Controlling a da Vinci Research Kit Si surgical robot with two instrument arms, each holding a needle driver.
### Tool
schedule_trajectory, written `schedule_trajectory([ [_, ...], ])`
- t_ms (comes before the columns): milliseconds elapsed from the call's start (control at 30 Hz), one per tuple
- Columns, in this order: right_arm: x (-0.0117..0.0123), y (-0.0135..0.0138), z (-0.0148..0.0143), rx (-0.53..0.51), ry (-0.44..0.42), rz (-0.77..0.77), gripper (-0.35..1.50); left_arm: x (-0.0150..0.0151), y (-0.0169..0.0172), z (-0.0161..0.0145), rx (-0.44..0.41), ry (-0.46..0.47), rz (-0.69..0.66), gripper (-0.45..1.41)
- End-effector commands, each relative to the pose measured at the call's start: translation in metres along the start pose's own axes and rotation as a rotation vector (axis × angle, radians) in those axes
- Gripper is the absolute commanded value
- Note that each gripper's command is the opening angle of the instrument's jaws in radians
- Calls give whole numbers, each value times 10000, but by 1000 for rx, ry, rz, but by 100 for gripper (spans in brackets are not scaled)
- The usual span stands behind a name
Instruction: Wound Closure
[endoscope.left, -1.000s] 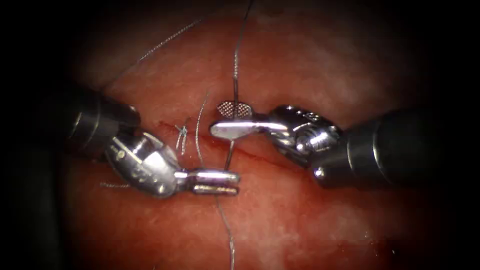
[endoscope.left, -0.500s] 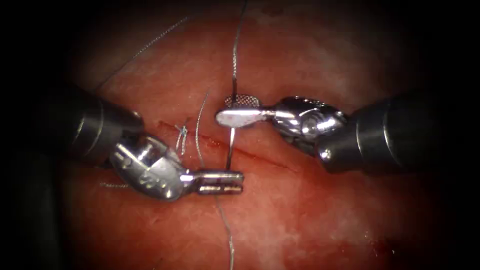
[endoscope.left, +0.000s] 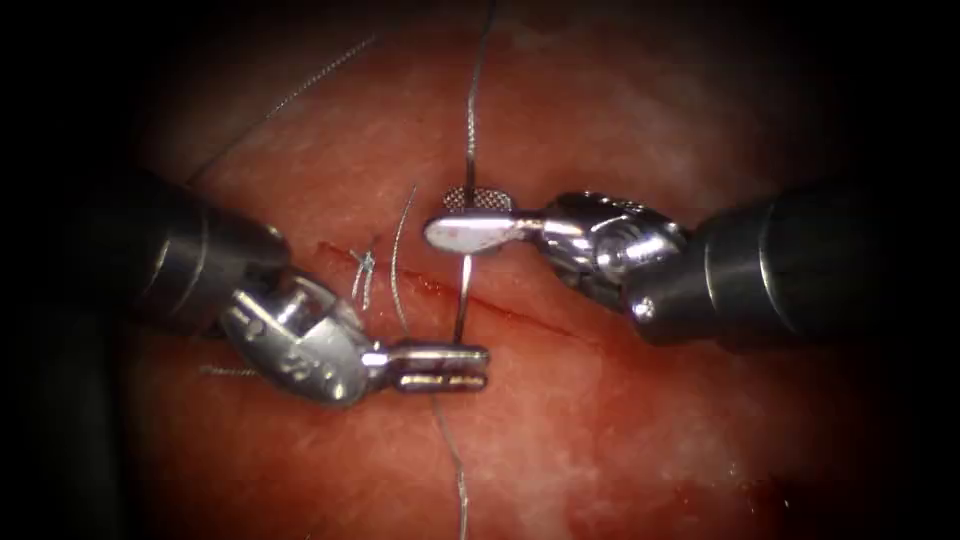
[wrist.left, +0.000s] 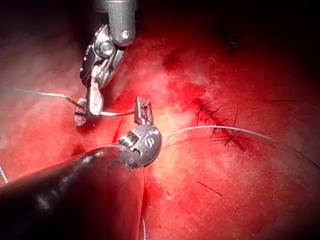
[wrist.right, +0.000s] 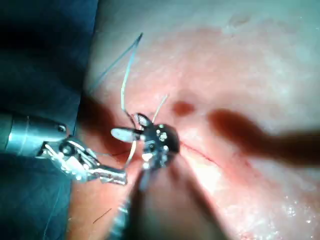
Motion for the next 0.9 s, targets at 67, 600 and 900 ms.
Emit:
schedule_trajectory([
  [67,-13,0,5,1,-5,32,17,0,12,3,-2,0,-5,-45],
  [600,-16,10,0,-19,-54,-21,-35,1,9,2,-6,1,-72,32],
  [900,-3,25,-14,-26,53,-352,-35,11,3,-4,15,-25,-373,111],
])
